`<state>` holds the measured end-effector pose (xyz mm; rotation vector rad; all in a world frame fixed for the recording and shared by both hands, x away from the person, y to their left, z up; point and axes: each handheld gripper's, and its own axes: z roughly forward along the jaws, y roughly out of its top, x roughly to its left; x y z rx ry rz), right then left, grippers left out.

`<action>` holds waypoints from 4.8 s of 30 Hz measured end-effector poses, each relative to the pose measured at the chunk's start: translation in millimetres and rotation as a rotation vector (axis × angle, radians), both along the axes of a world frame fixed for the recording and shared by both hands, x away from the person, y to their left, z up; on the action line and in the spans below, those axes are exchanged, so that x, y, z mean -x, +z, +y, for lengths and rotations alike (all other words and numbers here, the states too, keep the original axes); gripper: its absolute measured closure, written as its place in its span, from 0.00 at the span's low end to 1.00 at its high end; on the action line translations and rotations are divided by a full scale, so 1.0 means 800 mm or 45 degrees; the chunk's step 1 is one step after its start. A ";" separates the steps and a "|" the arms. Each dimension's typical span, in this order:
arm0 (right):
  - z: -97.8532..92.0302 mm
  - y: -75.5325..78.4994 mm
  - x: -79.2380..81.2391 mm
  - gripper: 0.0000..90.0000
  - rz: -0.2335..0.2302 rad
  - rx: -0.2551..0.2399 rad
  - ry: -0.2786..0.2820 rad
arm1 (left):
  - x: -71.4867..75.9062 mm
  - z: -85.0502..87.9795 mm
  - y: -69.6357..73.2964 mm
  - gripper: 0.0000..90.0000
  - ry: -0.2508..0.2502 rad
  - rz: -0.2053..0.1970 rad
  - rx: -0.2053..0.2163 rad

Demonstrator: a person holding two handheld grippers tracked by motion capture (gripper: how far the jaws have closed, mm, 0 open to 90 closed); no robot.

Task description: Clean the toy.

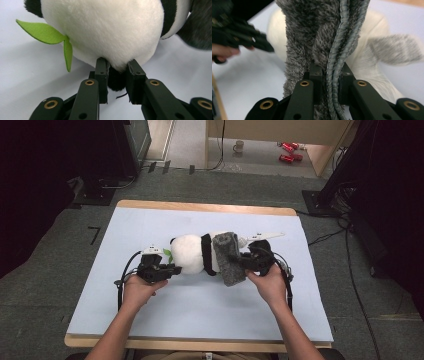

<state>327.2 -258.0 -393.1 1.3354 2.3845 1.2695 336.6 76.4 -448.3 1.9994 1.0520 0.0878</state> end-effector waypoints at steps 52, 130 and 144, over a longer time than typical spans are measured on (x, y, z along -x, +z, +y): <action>0.042 0.044 -0.040 0.88 -0.136 -0.125 0.029 | -0.030 -0.013 0.021 0.73 0.090 -0.015 0.069; 0.045 0.024 -0.023 0.90 -0.122 -0.067 0.061 | -0.038 -0.026 0.022 0.68 0.108 0.093 0.122; 0.090 -0.016 -0.031 0.89 -0.127 0.137 0.165 | -0.022 -0.032 0.019 0.69 0.102 0.082 0.078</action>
